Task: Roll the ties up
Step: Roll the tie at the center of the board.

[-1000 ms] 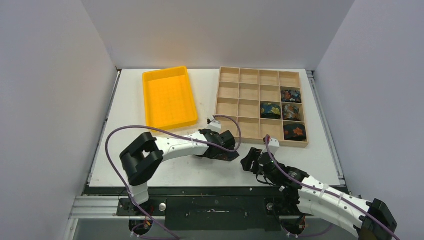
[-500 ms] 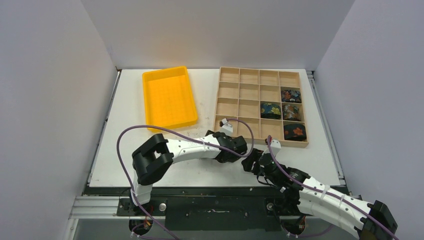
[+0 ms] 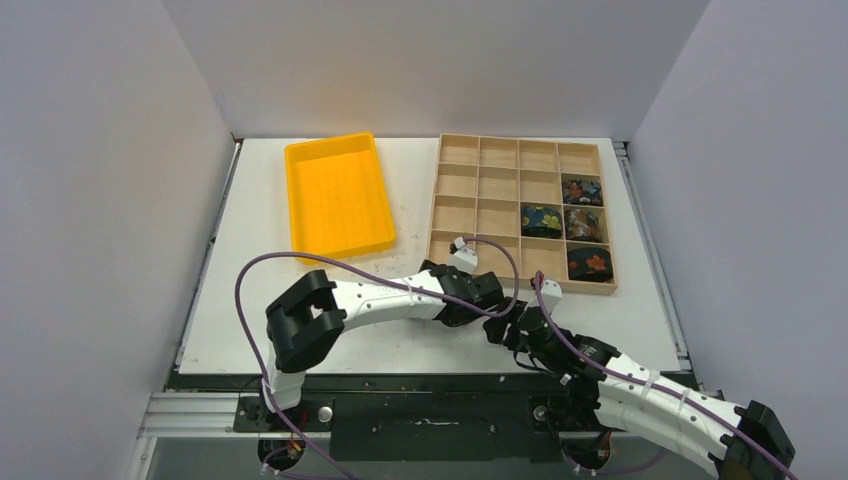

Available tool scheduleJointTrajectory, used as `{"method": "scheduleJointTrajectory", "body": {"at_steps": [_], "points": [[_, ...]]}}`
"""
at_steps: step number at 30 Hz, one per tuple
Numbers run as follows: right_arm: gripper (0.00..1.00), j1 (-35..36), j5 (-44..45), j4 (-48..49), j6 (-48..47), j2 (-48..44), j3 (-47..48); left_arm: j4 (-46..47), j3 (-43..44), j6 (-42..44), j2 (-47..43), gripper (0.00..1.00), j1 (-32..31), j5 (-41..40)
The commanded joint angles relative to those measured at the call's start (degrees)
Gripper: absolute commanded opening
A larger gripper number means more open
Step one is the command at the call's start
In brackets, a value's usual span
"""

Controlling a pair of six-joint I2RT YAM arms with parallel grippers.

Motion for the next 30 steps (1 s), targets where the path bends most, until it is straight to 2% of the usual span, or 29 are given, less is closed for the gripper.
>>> {"method": "scheduleJointTrajectory", "body": {"at_steps": [1,16,30], "points": [[0.62,0.17,1.58,0.25,0.61,-0.43,0.13,3.25,2.53,1.18,0.85,0.53,-0.35,2.67],[0.62,0.17,1.27,0.07,0.45,-1.75,-0.01,12.23,4.07,4.10,2.80,0.57,-0.44,9.80],[0.64,0.17,1.27,0.33,0.12,-1.76,0.39,20.12,0.91,4.64,0.97,0.67,-0.35,15.50]]}}
